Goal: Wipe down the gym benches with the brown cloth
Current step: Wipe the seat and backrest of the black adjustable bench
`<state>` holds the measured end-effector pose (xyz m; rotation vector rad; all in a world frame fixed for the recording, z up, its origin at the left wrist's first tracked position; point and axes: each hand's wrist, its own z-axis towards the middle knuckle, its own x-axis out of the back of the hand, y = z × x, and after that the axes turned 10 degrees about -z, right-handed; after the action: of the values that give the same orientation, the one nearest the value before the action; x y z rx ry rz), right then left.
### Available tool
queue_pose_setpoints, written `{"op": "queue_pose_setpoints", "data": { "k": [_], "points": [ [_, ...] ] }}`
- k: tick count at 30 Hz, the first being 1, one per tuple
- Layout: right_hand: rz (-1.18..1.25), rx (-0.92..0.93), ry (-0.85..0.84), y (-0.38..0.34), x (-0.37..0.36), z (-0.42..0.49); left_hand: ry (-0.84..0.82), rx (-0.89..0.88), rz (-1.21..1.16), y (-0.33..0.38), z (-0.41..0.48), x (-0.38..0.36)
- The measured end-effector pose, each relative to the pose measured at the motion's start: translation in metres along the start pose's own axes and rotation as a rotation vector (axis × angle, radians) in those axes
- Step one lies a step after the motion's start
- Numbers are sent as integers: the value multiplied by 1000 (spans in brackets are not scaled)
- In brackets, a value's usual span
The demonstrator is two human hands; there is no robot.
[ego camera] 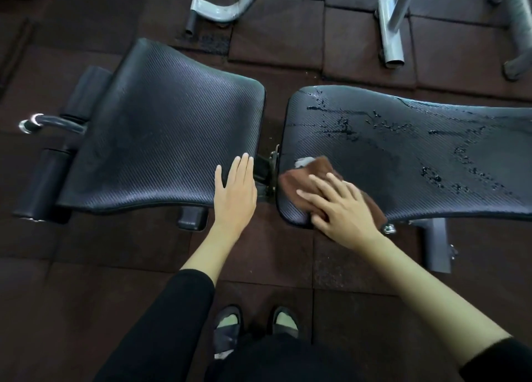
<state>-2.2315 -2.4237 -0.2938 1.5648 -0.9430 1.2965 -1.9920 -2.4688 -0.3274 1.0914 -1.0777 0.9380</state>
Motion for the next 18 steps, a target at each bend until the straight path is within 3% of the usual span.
{"op": "queue_pose_setpoints", "data": {
  "k": [4,7,9,13,18],
  "points": [
    [21,-400,27,32,4,-16,0,-5,1,-1,-1,-1],
    [104,-718,50,10,3,6,-9,-1,-11,0,0,2],
    [120,-798,58,-16,3,22,-20,5,-19,1,0,4],
    [87,-606,34,-46,3,40,-30,25,-48,4,0,5],
    [8,-124,19,-36,1,37,-39,70,-71,12,-2,7]
  ]
}}
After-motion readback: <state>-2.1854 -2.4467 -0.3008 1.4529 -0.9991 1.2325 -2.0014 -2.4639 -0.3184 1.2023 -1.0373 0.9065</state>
